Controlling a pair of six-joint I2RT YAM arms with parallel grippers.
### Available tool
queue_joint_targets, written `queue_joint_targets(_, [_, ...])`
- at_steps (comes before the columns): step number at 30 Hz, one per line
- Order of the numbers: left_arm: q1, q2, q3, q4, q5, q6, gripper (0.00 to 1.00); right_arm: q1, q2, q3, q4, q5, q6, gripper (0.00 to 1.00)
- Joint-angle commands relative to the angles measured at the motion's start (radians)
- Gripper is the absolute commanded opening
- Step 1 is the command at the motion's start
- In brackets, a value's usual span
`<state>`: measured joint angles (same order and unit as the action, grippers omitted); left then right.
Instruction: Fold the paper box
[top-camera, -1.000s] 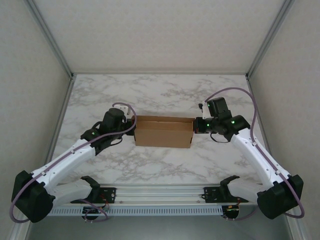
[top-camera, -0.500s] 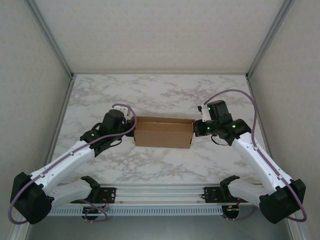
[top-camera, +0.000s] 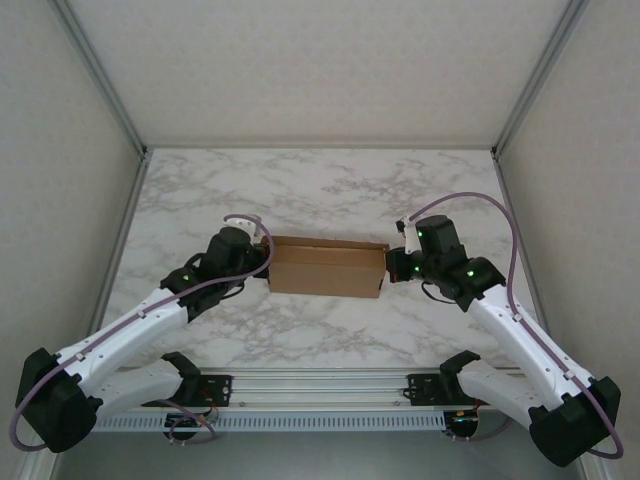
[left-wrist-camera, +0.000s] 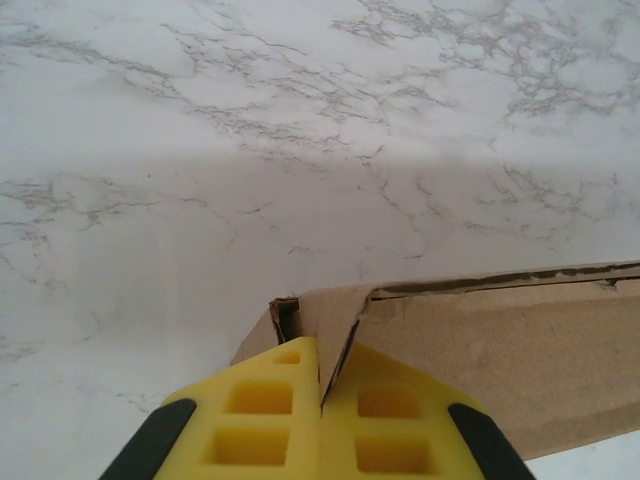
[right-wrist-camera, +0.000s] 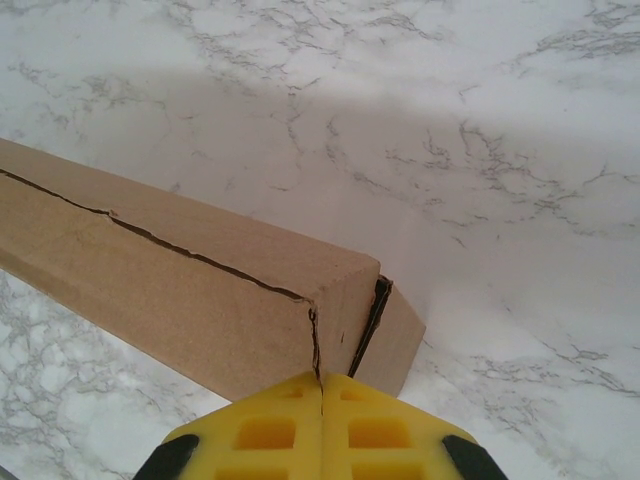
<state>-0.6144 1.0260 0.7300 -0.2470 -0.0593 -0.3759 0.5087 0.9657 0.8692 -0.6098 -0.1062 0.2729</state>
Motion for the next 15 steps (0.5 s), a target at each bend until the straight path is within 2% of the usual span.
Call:
queue_joint_targets(1, [-0.010, -0.008, -0.004, -0.067, -0.093, 0.017, 0.00, 0.006, 0.003, -0.025, -0.011, 0.033, -0.009, 0.00])
queue_joint_targets(6, [-0.042, -0.003, -0.037, -0.044, -0.103, -0.025, 0.00, 0.011, 0.006, -0.037, 0.003, 0.026, 0.008, 0.00])
queue_joint_targets(11, [-0.112, -0.001, -0.104, 0.017, -0.187, -0.129, 0.00, 0.038, -0.005, -0.078, 0.053, 0.039, 0.057, 0.00])
queue_joint_targets(15, [-0.140, -0.033, -0.175, 0.080, -0.240, -0.199, 0.00, 0.062, -0.029, -0.131, 0.110, 0.099, 0.092, 0.00])
